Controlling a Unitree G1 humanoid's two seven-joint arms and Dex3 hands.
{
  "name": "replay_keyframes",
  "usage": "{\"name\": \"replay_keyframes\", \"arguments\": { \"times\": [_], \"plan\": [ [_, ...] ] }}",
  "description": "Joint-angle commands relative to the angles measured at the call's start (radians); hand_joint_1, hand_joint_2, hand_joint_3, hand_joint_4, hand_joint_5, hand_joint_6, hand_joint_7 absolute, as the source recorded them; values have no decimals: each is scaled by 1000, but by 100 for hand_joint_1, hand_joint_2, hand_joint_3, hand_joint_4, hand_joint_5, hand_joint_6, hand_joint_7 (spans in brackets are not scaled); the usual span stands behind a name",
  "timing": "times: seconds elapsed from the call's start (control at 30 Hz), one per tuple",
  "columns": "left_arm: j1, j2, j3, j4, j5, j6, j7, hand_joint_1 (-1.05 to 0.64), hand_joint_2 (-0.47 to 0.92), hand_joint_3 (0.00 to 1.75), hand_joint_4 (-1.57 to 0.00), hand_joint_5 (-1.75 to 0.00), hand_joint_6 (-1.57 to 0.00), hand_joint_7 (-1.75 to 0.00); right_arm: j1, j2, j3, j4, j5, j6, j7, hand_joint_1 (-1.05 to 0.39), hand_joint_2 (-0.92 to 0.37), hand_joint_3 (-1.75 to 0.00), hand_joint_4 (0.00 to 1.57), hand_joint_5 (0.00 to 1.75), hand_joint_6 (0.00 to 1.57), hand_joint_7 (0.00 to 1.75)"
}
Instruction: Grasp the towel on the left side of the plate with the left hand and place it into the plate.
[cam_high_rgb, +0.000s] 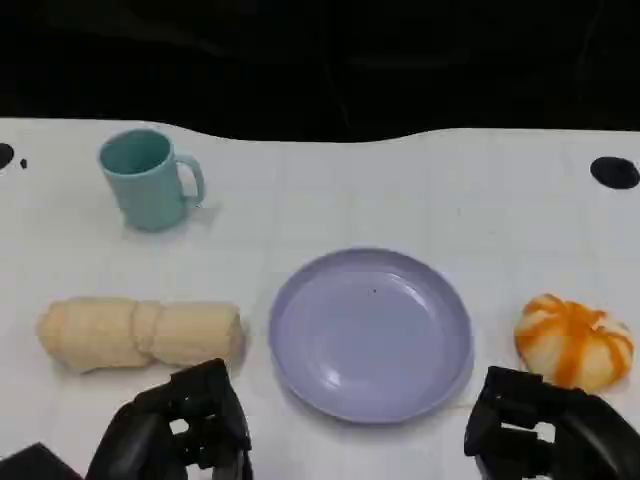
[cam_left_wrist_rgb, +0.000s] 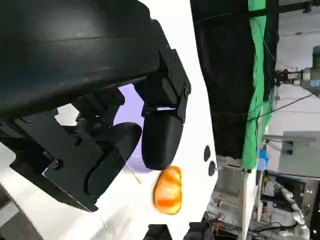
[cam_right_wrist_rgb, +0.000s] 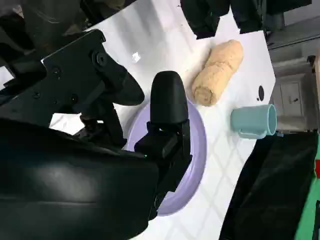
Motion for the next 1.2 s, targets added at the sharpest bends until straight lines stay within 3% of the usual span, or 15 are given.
{"name": "replay_keyframes", "arguments": {
  "times": [0.03, 0.93, 1.1, 1.2],
  "plan": [
    [4, 15, 3, 13, -1, -24, -18, -9, 33, 155, -95, -175, -88, -159, 1, -10, -5, -6, -1, -7, 1, -4, -49, -122, 79, 175, 68, 154],
    [-28, 26, 13, 20, 30, -18, 2, -14, 29, 158, -99, -172, -90, -154, -34, -8, -1, -3, -4, 26, -10, -3, -48, -127, 79, 175, 68, 155],
    [-38, 22, 33, 25, 29, -33, 9, -12, 31, 154, -92, -168, -86, -149, -42, -6, 5, 1, -12, 27, -17, -6, -48, -126, 79, 175, 68, 155],
    [-39, 17, 43, 22, 46, -54, 22, -14, 39, 140, -80, -163, -76, -136, -41, -8, 9, 4, -18, 18, -17, -5, -50, -126, 79, 175, 69, 154]
  ]
}}
